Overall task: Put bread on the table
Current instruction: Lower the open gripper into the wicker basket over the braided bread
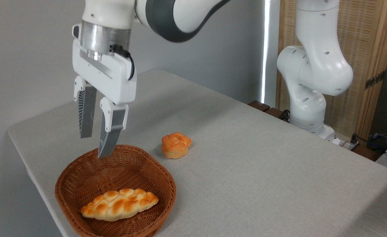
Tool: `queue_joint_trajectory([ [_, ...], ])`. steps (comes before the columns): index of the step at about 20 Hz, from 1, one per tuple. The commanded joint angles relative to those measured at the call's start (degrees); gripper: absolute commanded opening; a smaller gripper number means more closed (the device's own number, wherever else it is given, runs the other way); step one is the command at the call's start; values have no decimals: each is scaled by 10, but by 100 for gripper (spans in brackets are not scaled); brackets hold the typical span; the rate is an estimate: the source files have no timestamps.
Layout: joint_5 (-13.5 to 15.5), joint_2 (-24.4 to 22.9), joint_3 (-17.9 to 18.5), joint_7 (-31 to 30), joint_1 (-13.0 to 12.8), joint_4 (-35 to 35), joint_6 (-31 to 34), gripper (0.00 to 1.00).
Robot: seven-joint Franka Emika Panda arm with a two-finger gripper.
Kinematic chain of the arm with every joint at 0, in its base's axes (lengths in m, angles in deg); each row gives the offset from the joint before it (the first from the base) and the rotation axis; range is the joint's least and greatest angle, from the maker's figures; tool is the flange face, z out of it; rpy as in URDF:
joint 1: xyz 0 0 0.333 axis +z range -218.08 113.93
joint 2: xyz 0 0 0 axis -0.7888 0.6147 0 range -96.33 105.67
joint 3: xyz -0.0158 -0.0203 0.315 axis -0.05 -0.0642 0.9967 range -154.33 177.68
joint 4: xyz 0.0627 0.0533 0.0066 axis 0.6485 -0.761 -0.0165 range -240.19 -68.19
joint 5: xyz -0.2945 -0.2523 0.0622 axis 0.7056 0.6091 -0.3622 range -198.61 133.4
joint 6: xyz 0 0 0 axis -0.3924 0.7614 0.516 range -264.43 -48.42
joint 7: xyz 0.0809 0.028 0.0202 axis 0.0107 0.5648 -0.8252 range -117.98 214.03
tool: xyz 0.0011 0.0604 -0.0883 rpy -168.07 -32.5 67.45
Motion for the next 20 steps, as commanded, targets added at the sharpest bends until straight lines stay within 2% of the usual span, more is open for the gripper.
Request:
queue_joint_trajectory([
  [1, 0, 1, 2, -4, -2, -27, -34, 100],
  [4, -1, 6, 5, -6, -2, -53, -54, 100],
  [7, -15, 23, 12, -1, -1, -56, -78, 100],
  [10, -67, 34, 14, 36, -1, -76, -78, 100],
  [11, -71, 36, 14, 59, -1, -85, -78, 100],
  [14, -72, 43, 13, 127, -2, -95, -78, 100],
  [20, -72, 55, 9, 137, -2, -98, -88, 100],
])
